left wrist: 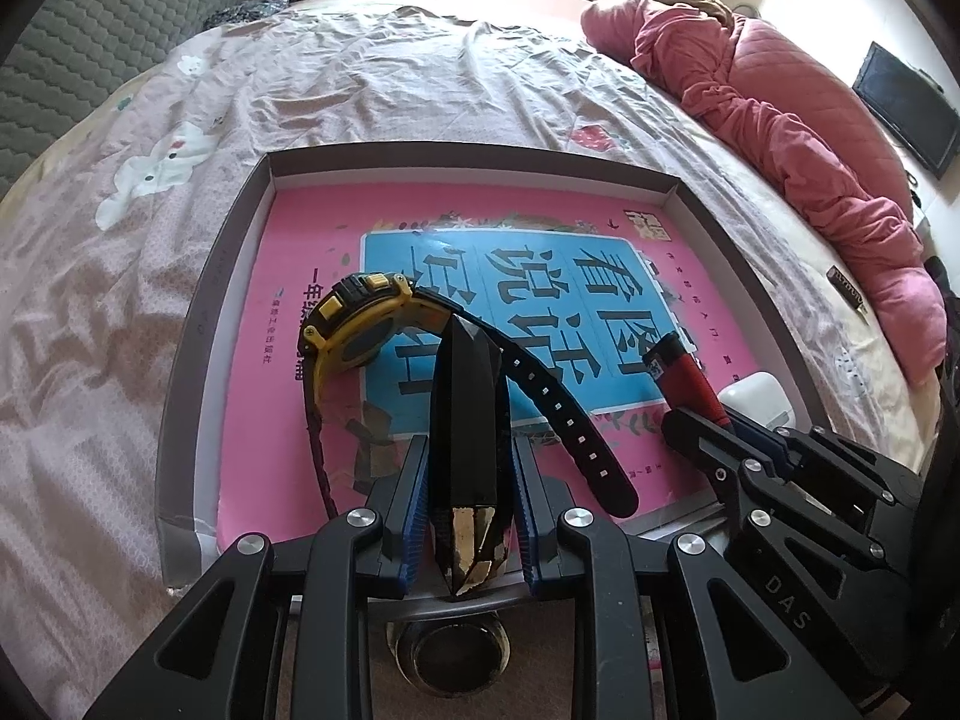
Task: Organize rigid objects
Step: 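Lower the lipstick into the box with the left gripper while the right lowers the red lighter, then open the left gripper releasing the lipstick while the right opens releasing the lighter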
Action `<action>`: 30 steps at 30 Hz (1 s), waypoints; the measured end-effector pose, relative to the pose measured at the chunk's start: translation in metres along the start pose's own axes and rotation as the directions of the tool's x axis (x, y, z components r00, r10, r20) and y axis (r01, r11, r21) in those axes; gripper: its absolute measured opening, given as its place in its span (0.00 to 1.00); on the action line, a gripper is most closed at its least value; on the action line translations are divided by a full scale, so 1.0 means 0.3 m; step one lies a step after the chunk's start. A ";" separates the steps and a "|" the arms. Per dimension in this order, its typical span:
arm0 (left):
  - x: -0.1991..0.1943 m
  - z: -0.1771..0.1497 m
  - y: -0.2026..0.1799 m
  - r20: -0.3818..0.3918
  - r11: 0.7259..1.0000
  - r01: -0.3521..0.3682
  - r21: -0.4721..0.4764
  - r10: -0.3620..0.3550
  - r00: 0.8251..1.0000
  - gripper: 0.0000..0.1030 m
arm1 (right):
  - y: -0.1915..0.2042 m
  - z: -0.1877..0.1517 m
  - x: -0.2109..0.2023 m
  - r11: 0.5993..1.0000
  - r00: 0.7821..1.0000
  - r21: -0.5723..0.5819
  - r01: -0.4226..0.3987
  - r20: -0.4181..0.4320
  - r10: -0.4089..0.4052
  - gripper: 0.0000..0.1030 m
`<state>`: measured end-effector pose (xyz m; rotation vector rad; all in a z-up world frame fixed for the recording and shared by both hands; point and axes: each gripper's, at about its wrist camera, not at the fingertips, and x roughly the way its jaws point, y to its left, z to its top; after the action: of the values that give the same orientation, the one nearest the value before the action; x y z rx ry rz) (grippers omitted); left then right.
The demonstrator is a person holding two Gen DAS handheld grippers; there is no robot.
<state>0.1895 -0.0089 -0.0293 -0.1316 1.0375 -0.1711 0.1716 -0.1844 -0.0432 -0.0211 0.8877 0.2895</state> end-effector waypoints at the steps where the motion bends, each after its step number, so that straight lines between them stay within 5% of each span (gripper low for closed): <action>1: 0.001 0.001 -0.003 -0.003 1.000 -0.004 0.003 0.004 1.000 0.25 | -0.002 -0.001 -0.003 1.000 1.000 0.006 -0.005 0.004 0.005 0.11; 10: 0.006 0.005 -0.017 -0.009 1.000 -0.010 0.011 0.010 1.000 0.25 | -0.068 -0.028 -0.067 0.992 0.992 0.094 -0.088 0.101 0.079 0.11; 30: 0.013 0.009 -0.050 -0.015 1.000 0.002 0.029 -0.001 1.000 0.25 | -0.118 -0.031 -0.128 0.984 0.978 0.138 -0.110 0.194 0.082 0.11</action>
<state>0.1926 -0.0242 -0.0285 -0.1048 1.0489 -0.1888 0.1509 -0.2287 -0.0233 0.1854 0.7220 0.3102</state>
